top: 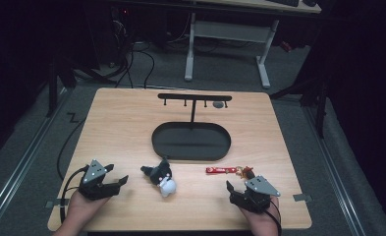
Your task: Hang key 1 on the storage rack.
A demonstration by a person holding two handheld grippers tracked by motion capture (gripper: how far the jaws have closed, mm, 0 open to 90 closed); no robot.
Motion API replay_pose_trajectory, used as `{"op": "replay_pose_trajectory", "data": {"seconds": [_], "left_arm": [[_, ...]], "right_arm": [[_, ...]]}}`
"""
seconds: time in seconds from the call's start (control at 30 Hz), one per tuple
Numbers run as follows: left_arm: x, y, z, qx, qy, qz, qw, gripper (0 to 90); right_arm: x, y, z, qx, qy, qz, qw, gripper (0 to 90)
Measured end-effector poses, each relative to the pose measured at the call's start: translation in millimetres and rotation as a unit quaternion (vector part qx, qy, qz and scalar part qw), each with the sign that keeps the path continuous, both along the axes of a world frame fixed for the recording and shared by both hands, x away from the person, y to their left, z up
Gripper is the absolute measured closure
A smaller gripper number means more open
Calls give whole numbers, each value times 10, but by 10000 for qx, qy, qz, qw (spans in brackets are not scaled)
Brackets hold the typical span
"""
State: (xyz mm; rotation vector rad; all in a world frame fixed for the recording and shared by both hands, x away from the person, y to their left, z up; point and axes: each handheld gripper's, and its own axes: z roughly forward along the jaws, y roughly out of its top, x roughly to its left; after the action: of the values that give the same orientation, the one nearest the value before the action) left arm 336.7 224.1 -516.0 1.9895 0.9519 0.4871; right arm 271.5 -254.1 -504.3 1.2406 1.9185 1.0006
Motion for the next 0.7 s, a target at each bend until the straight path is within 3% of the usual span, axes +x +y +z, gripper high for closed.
{"op": "replay_pose_trajectory", "data": {"seconds": [0.3, 0.7], "left_arm": [[-14, -20, 1, 87, -69, -68, 9999, 280], [-26, -42, -1, 185, -89, -122, 9997, 277]], "right_arm": [[-4, 103, 11, -350, 147, 197, 9991, 227], [2, 161, 6, -362, 467, 509, 9970, 311]]}}
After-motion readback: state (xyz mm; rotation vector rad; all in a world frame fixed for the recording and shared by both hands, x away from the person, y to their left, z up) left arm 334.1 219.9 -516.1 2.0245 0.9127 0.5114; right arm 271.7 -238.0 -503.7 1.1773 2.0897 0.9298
